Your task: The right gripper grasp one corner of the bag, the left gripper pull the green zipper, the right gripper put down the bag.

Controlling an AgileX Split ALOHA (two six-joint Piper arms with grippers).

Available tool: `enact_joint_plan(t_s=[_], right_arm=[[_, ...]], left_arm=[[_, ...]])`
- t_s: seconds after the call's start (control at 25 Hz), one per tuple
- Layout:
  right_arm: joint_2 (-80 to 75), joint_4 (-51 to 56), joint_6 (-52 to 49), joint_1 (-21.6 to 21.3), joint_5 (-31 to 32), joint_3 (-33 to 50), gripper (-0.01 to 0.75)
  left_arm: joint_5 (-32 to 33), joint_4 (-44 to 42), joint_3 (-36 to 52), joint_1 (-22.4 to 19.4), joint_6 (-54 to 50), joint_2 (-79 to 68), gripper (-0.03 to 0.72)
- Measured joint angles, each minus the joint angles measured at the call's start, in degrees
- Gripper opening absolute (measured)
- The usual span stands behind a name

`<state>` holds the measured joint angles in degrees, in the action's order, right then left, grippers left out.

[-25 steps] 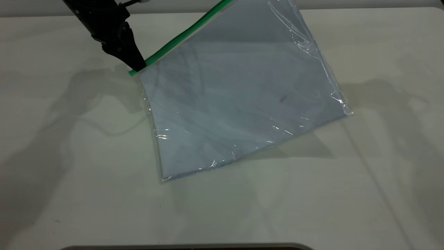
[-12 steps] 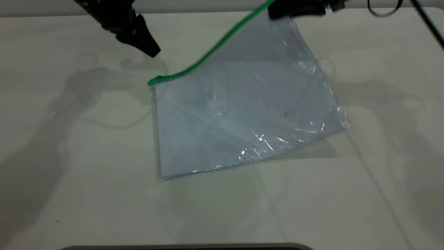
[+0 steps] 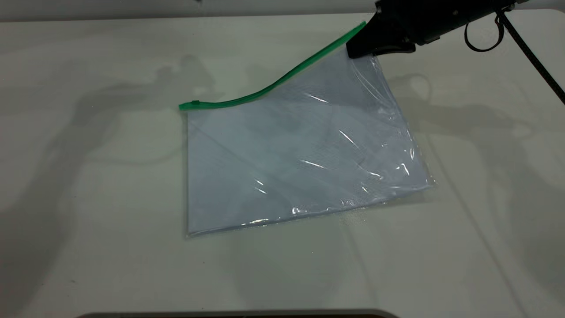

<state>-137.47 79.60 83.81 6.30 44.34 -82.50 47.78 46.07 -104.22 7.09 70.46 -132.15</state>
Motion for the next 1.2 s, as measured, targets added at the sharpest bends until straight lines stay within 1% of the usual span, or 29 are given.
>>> enact_joint_plan(t_s=[0.12,0.16,0.2,0.28,0.36,0.48,0.52,0.56,0.68,0.76,0.84,0.92,1.04,1.2], right_arm=[[0.0,-3.8,-0.1,0.0,-1.6,-0.1,0.41],[0.2,-5.4,-0.5,0.0,-3.0,-0.1,0.454],[0.7,-7.6,-1.6,0.0,-4.9,-0.1,0.478],[2.5,-12.2,-4.0,-0.1,-8.3,-0.1,0.505],[5.2,-17.0,-7.0,-0.4,-11.0,-0.1,0.511],[10.5,-25.0,-14.4,-0.6,-11.3,-0.1,0.511],[12.7,-27.1,-17.6,-0.6,-10.1,-0.1,0.511],[15.0,-29.8,-22.0,-0.7,-7.3,-0.1,0.511],[22.5,-37.6,-35.8,-0.7,3.7,-0.1,0.495],[27.6,-41.8,-43.2,-0.7,11.4,-0.1,0.47],[33.2,-44.1,-45.9,-0.7,17.8,-0.1,0.438],[38.3,-45.3,-46.9,-0.7,22.9,-0.1,0.413],[46.2,-47.2,-49.9,-0.7,25.2,-0.1,0.397],[57.2,-51.3,-57.5,-0.7,25.8,0.8,0.394]], left_arm=[[1.4,0.0,0.0,0.0,-2.0,3.4,0.455],[2.1,0.0,0.0,0.0,-2.4,4.6,0.455],[2.9,0.0,0.0,0.0,-2.8,5.6,0.455],[4.6,-0.1,0.0,0.0,-3.9,8.2,0.455],[6.0,-0.1,0.0,0.0,-5.6,10.9,0.455],[7.9,-0.2,0.0,0.0,-8.8,15.3,0.455],[8.7,-0.6,0.0,0.0,-10.1,16.9,0.455],[9.7,-1.3,0.0,0.0,-11.9,18.6,0.455],[13.5,-7.8,0.0,0.0,-19.9,24.1,0.455],[16.3,-13.3,0.1,0.0,-27.9,28.1,0.455],[19.1,-18.7,0.1,0.0,-35.6,32.2,0.455],[19.1,-23.4,0.1,0.0,-42.6,35.4,0.455],[19.1,-28.3,0.2,0.0,-48.8,38.9,0.455],[19.1,-31.8,3.1,0.0,-54.4,43.7,0.455]])
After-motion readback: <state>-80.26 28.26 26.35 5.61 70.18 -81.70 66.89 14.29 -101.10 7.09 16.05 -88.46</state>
